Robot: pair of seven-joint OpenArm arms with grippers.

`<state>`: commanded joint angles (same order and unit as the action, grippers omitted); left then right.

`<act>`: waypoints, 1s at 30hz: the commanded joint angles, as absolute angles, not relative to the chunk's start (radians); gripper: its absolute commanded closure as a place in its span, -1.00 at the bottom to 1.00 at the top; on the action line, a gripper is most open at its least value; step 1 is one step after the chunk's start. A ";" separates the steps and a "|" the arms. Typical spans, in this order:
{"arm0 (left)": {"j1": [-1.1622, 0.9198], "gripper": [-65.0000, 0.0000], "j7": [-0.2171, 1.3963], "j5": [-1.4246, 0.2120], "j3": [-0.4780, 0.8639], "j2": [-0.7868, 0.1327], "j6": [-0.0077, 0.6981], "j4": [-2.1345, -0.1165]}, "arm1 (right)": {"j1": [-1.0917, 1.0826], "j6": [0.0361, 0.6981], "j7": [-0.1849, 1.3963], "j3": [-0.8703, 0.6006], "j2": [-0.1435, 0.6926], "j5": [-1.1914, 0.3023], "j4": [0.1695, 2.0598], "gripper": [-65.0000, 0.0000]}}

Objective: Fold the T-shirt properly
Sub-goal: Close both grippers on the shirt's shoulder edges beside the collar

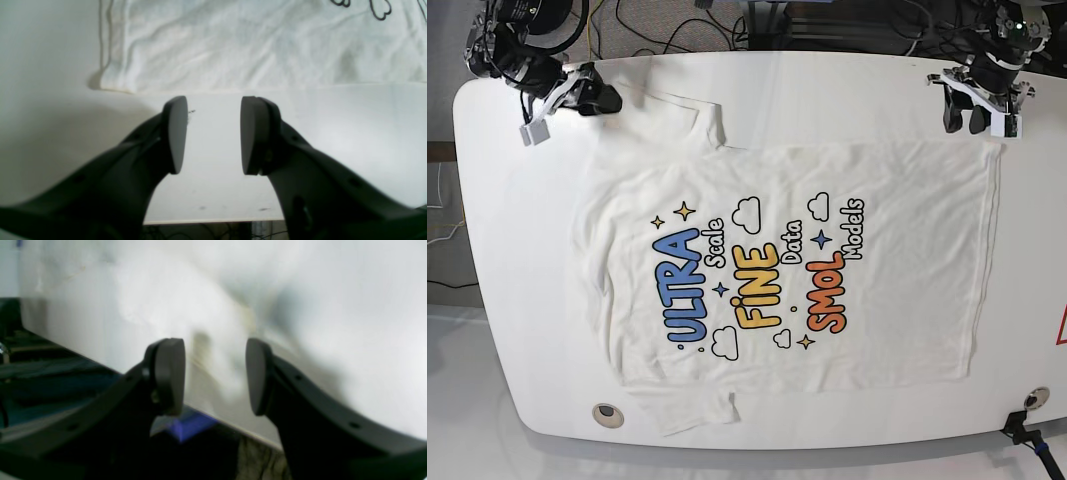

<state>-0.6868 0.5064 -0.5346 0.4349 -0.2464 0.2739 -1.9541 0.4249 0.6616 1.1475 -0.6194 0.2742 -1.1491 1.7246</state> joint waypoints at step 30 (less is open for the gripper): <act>-0.291 0.15 1.137 -1.136 0.825 -0.277 0.329 -1.595 | 0.406 0.571 0.887 -0.503 0.284 -0.965 1.572 0.08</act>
<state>-0.2910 1.1375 -1.1358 0.8252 -0.2767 0.3286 -1.5954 0.4061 0.5712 0.8867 -0.5025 0.2838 -0.9646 1.5716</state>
